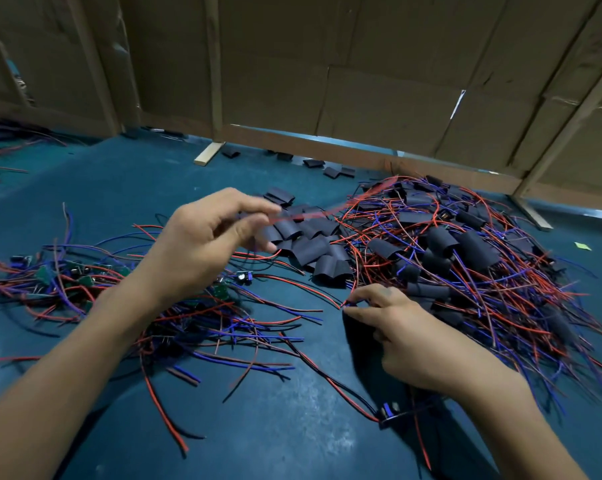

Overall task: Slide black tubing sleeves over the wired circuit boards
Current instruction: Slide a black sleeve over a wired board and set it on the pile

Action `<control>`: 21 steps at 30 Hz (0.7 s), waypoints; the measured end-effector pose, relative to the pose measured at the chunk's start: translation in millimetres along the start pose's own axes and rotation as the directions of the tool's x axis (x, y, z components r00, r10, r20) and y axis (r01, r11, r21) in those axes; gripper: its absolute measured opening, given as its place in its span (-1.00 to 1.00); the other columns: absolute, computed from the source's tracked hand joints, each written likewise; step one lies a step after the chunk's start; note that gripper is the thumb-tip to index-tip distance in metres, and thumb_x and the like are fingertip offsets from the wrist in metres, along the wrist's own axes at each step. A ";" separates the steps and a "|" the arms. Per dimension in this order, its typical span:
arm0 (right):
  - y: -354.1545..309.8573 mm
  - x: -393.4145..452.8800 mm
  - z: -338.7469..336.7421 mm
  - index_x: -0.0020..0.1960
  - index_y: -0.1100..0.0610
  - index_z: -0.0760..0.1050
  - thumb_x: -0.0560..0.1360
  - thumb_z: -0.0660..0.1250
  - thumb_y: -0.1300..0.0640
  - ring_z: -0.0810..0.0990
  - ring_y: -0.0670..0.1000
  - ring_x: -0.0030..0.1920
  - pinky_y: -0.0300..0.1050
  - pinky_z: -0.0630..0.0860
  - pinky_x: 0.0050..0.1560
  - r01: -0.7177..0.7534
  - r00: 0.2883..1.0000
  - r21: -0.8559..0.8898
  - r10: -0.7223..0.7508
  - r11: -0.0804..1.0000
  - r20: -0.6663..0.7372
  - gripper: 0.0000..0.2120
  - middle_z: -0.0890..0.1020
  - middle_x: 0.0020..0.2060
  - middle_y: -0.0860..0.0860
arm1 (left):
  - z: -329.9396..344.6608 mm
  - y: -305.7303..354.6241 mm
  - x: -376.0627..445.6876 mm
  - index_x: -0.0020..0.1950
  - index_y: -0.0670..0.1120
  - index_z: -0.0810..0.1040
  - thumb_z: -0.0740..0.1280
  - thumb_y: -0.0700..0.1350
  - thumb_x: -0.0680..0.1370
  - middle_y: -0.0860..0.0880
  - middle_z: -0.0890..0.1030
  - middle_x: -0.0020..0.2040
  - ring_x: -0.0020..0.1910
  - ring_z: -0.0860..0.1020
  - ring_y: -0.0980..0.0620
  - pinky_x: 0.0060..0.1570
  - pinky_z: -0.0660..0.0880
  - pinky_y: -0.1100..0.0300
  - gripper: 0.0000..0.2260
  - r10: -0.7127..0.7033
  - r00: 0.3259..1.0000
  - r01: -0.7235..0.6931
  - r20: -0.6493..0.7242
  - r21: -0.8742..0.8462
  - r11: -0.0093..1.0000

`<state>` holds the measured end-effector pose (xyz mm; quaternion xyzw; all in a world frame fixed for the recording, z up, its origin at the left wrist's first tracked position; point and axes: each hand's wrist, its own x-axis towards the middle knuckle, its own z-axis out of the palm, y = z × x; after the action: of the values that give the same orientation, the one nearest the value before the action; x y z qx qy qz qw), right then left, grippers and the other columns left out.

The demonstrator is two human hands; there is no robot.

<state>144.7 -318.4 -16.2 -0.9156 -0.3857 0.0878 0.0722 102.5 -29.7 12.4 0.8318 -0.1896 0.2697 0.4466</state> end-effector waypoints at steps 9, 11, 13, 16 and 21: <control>0.9 -4.3 -1.5 0.38 0.07 0.52 0.45 0.24 0.38 0.30 -0.06 0.43 -0.44 0.17 0.27 0.011 1.000 0.029 -0.011 1.000 -0.004 -0.46 0.27 0.46 -0.08 | 5.8 16.5 13.7 0.18 0.02 0.51 0.13 -0.04 0.68 0.04 0.52 -0.07 -0.48 0.39 0.24 -0.49 0.44 0.39 -0.82 -0.532 0.822 0.269 0.204 -0.962 0.047; 1.2 -2.1 -0.3 0.34 0.11 0.57 0.55 0.31 0.30 0.36 -0.03 0.41 -0.39 0.20 0.33 0.019 0.999 0.039 -0.018 0.999 -0.042 -0.62 0.36 0.42 -0.04 | 9.1 15.7 12.8 0.22 0.01 0.50 0.20 -0.09 0.63 0.00 0.53 -0.06 -0.45 0.42 0.23 -0.55 0.40 0.42 -0.80 -0.582 0.772 0.321 0.255 -0.947 0.011; -0.2 -0.6 0.3 0.25 0.16 0.62 0.60 0.36 0.14 0.45 0.01 0.34 -0.28 0.27 0.35 0.020 0.995 0.056 -0.015 0.998 -0.096 -0.75 0.46 0.34 -0.01 | 12.9 14.9 11.7 0.29 0.00 0.49 0.22 -0.19 0.56 -0.04 0.54 -0.04 -0.45 0.41 0.22 -0.64 0.28 0.46 -0.69 -0.591 0.744 0.390 0.313 -0.921 0.003; -5.2 1.1 2.1 0.20 0.16 0.64 0.58 0.40 0.00 0.50 0.01 0.26 -0.15 0.38 0.32 0.005 0.986 0.099 0.011 0.995 -0.164 -0.71 0.50 0.25 0.00 | 18.1 13.9 8.9 0.42 0.08 0.45 0.22 -0.22 0.54 -0.10 0.60 -0.03 -0.47 0.37 0.23 -0.61 0.21 0.44 -0.54 -0.575 0.721 0.482 0.388 -0.876 0.013; -6.0 5.8 9.8 0.35 0.11 0.54 0.58 0.35 -0.14 0.39 0.00 0.38 -0.17 0.29 0.42 -0.066 0.988 0.093 0.078 0.993 -0.133 -0.55 0.30 0.41 -0.02 | 31.2 17.4 4.6 0.38 0.00 0.50 0.15 0.06 0.67 -0.06 0.66 -0.15 -0.46 0.42 0.13 -0.51 0.34 0.30 -0.67 -0.575 0.682 0.632 0.451 -0.759 0.155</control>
<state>142.4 -309.4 -25.2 -0.9287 -0.3422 0.0447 0.1357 105.1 -65.6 12.2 0.4849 0.0357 -0.0930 0.8689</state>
